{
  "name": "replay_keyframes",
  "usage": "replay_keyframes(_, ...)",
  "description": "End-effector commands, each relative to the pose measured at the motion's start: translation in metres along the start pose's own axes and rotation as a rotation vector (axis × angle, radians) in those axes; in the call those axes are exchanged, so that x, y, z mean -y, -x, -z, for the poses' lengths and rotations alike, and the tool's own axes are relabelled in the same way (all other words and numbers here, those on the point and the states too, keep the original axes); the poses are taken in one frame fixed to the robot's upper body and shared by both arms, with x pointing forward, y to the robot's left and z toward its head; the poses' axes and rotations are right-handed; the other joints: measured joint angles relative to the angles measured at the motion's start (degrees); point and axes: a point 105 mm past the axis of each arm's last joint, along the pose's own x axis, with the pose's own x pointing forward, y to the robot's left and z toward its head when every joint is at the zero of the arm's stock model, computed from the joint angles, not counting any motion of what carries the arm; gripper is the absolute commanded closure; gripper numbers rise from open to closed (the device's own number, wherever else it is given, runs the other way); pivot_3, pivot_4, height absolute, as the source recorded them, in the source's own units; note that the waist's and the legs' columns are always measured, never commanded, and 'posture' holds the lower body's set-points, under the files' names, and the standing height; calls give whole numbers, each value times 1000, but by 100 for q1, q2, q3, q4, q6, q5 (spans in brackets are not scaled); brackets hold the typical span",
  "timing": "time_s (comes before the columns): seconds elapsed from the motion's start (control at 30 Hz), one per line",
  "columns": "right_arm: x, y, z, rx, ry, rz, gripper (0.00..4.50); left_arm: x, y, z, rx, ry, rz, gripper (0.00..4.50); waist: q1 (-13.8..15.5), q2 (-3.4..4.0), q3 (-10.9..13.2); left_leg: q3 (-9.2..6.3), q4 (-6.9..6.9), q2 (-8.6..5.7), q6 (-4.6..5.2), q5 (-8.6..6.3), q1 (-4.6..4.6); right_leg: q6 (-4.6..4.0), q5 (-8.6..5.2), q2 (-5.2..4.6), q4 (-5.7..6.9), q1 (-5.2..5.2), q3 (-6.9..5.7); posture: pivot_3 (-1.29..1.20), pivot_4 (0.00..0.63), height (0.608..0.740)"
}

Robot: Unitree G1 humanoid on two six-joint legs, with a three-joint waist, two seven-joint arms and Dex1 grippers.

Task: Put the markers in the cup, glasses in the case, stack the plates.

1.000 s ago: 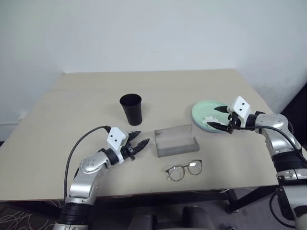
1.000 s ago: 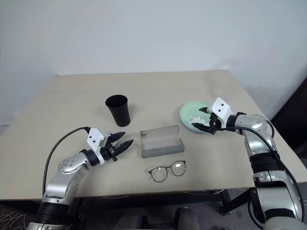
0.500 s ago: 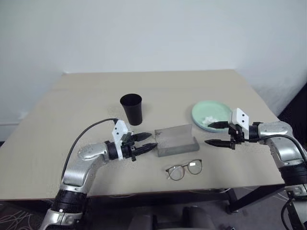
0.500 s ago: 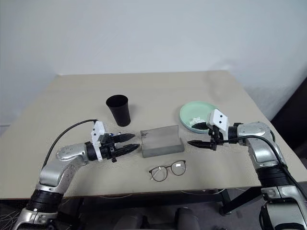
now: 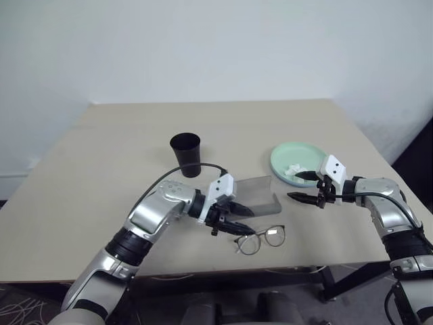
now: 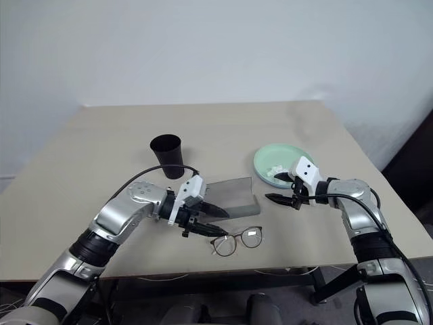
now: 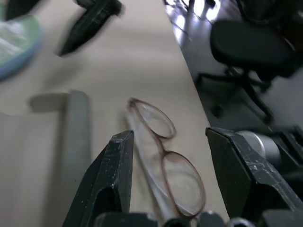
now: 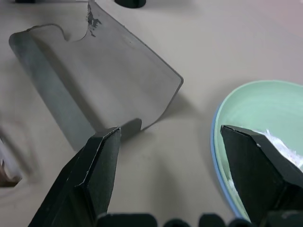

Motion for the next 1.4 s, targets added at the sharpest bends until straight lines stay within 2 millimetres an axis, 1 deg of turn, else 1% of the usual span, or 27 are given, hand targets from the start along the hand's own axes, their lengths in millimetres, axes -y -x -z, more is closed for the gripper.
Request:
replay_keyframes(0.03, -9, 12, -20, 122, 7, -33, 856, -4, -4, 0, -77, -69, 33, 1983, 0, 0, 0, -1, -1, -1, 2, -1, 2, 3, -2, 0, 0, 2, 3, 0, 0, 740)
replay_keyframes(0.17, -19, 18, -21, 165, -13, -81, 856, -10, -11, 4, -108, -65, 47, 1983, -8, -1, 1, 3, 0, -4, 9, -5, 2, 8, -5, 0, -5, 2, 13, 0, 0, 740)
replay_keyframes(0.3, -26, 24, -16, 206, -52, -132, 856, -17, -20, 4, -128, -50, 46, 1983, -4, -4, 2, 4, 2, -3, 9, -5, 6, 9, -6, 0, -6, 6, 14, 0, 0, 740)
replay_keyframes(0.4, -33, 26, -10, 207, -77, -181, 856, -19, -26, 1, -117, -24, 51, 1983, -3, -5, 3, 1, 1, -3, 10, -6, 10, 11, -7, 0, -6, 10, 14, 0, 0, 740)
replay_keyframes(0.57, -42, 23, -1, 171, -69, -234, 856, -19, -33, 3, -129, -17, 56, 1983, -6, -5, 3, 3, 1, -4, 13, -8, 10, 12, -8, 0, -5, 9, 16, 0, 0, 740)
replay_keyframes(0.63, -43, 21, 2, 162, -66, -241, 856, -18, -36, 4, -136, -15, 65, 1983, -6, -6, 3, 3, 1, -3, 13, -8, 11, 12, -8, 0, -5, 9, 16, 0, 0, 740)
replay_keyframes(0.87, -40, 16, -1, 171, -45, -232, 856, -18, -43, 7, -170, -5, 76, 1983, -5, -6, 3, 5, 3, -3, 13, -8, 14, 13, -8, -1, -4, 11, 20, 0, 0, 740)
replay_keyframes(1.07, -40, 15, 2, 157, -26, -215, 856, -20, -48, 7, -181, 11, 85, 1983, -5, -6, 4, 4, 3, -4, 13, -8, 14, 13, -9, -1, -4, 12, 20, 0, 0, 740)
replay_keyframes(1.2, -39, 15, 4, 151, -19, -194, 828, -19, -50, 6, -168, 30, 101, 2843, -4, -6, 4, 3, 3, -3, 13, -8, 15, 13, -9, -1, -4, 12, 20, 0, 0, 740)
replay_keyframes(1.33, -39, 15, 4, 150, -19, -183, 828, -19, -50, 8, -176, 32, 101, 4328, -3, -6, 4, 2, 3, -3, 13, -8, 15, 13, -9, -1, -3, 12, 20, 0, 0, 740)
replay_keyframes(1.37, -39, 15, 4, 149, -19, -181, 828, -20, -50, 8, -178, 30, 101, 4470, 0, -6, 4, 2, 3, -3, 13, -8, 15, 13, -9, -1, -3, 12, 20, 0, 0, 740)
replay_keyframes(1.4, -39, 15, 4, 148, -18, -179, 828, -20, -50, 8, -181, 28, 99, 4470, 0, -6, 4, 2, 4, -4, 13, -8, 15, 13, -9, -1, -4, 15, 20, 0, 0, 740)
